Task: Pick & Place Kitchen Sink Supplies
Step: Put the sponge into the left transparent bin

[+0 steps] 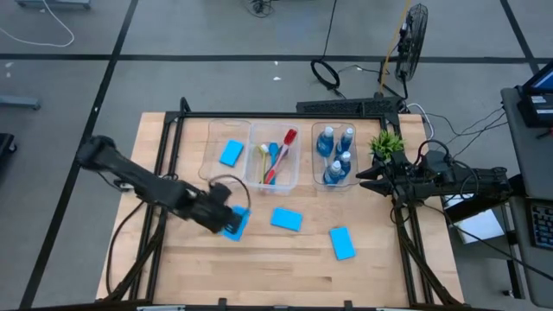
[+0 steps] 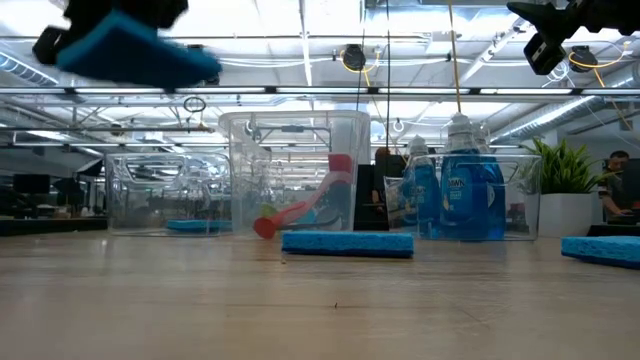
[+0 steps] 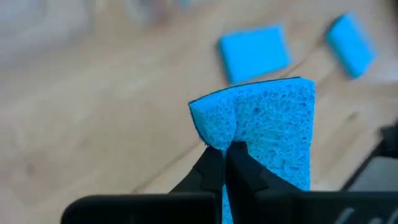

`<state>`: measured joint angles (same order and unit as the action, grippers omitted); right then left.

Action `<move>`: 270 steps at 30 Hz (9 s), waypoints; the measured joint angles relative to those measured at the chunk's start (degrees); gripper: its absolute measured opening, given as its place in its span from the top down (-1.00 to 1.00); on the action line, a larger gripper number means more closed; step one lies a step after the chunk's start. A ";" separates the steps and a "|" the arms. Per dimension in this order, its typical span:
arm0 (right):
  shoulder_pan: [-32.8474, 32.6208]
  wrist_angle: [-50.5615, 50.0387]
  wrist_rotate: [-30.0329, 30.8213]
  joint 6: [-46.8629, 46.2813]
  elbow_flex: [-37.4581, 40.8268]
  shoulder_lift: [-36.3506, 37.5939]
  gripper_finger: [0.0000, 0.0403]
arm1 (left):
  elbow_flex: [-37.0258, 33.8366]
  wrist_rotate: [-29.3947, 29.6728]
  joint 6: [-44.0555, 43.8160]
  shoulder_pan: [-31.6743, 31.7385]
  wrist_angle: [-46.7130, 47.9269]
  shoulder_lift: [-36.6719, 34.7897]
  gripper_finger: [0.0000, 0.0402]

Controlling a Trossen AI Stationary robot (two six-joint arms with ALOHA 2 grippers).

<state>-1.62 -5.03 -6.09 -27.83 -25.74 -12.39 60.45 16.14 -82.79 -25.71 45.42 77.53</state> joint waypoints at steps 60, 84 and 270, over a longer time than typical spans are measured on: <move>0.01 0.05 0.28 1.95 0.01 -0.01 0.31 | 0.20 14.91 36.88 20.21 -14.89 -25.39 1.00; 0.01 0.05 0.26 1.31 0.01 -0.01 0.31 | 0.17 -8.36 49.56 63.50 -2.45 -7.74 1.00; -30.96 -9.63 6.08 -62.99 -1.09 -52.43 -0.33 | -10.95 -29.74 61.51 37.88 -37.39 -39.10 -0.15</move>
<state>-32.58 -14.66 -0.01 -90.83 -26.83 -64.82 49.50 -13.61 -21.28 12.17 8.03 38.44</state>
